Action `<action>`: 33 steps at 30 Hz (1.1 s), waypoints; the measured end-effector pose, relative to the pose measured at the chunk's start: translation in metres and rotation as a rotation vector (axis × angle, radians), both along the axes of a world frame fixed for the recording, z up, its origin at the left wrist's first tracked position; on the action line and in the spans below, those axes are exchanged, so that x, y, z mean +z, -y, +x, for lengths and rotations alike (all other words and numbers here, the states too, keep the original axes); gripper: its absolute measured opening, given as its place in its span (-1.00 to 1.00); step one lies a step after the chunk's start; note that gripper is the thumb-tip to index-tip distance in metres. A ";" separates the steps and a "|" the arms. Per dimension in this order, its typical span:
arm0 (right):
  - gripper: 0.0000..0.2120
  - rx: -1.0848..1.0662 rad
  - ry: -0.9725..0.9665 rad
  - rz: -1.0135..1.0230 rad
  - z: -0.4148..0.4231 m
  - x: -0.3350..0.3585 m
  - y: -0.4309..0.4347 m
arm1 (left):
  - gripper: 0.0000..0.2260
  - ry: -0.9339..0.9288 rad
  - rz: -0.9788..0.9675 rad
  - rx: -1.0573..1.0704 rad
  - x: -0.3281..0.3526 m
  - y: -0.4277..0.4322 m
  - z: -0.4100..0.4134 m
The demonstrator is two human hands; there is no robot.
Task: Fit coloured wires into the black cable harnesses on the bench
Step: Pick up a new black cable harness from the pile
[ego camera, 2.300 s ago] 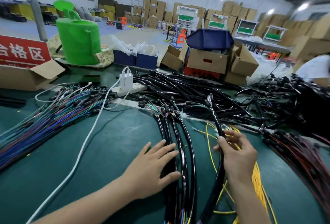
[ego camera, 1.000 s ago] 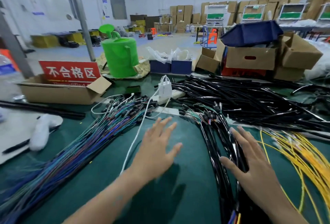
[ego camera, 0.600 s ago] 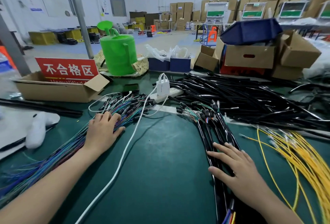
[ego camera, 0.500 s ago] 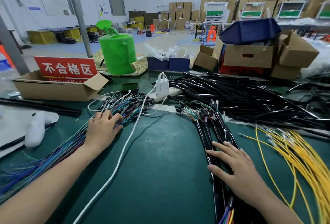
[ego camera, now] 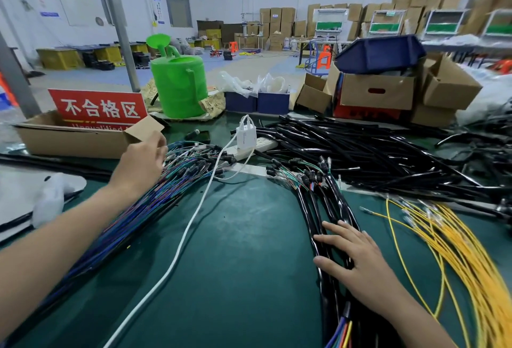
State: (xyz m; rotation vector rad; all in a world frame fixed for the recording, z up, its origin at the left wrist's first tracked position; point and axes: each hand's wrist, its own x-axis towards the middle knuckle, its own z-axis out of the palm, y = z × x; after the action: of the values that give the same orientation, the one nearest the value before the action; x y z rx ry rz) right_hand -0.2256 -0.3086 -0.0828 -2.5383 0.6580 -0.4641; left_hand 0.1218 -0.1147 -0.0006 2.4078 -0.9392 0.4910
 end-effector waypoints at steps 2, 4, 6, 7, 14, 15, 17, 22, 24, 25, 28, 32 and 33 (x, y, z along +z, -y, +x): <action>-0.70 0.002 0.007 0.007 0.000 0.000 0.000 | -0.81 -0.144 0.153 0.038 0.014 0.000 0.004; -0.70 0.002 0.007 0.009 0.000 0.000 0.000 | -0.75 -0.193 0.293 0.034 0.021 0.001 0.005; -0.70 0.002 0.018 0.016 0.000 0.000 0.001 | -0.77 -0.154 0.337 0.013 0.024 0.001 0.003; -0.71 0.001 0.026 0.022 0.000 0.000 0.001 | -0.78 -0.122 0.342 0.009 0.025 0.001 0.001; -0.69 -0.006 0.045 0.043 0.000 0.000 0.002 | -0.76 -0.081 0.153 -0.065 0.049 0.011 -0.013; -0.69 -0.008 0.041 0.045 0.000 0.000 0.001 | -0.75 -0.106 0.122 -0.086 0.055 0.013 -0.015; -0.70 -0.016 0.030 0.048 0.000 0.001 0.000 | -0.74 -0.209 0.018 -0.131 0.069 0.014 -0.018; -0.71 -0.020 0.039 0.055 -0.001 0.003 -0.001 | -0.76 -0.091 -0.161 -0.140 0.114 0.014 -0.028; -0.72 -0.020 0.029 0.055 -0.002 0.003 -0.001 | -0.79 -0.036 -0.258 -0.148 0.133 0.014 -0.034; -0.72 -0.017 0.027 0.058 -0.002 0.003 -0.001 | -0.80 -0.011 -0.278 -0.145 0.141 0.014 -0.037; -0.73 -0.011 0.042 0.059 -0.002 0.004 -0.001 | -0.81 -0.075 -0.261 -0.218 0.154 0.020 -0.048; -0.70 -0.015 0.086 0.005 -0.003 0.012 -0.004 | -0.81 -0.418 -0.262 -0.472 0.137 0.031 -0.099; -0.67 0.006 0.130 -0.029 -0.003 0.016 -0.005 | -0.80 -0.442 -0.269 -0.535 0.128 0.032 -0.115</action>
State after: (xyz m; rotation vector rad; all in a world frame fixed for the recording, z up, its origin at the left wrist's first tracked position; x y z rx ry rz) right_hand -0.2289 -0.3032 -0.0671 -2.5115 0.5996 -0.6350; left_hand 0.0064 -0.1467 0.1270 1.8116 -1.1621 -0.1062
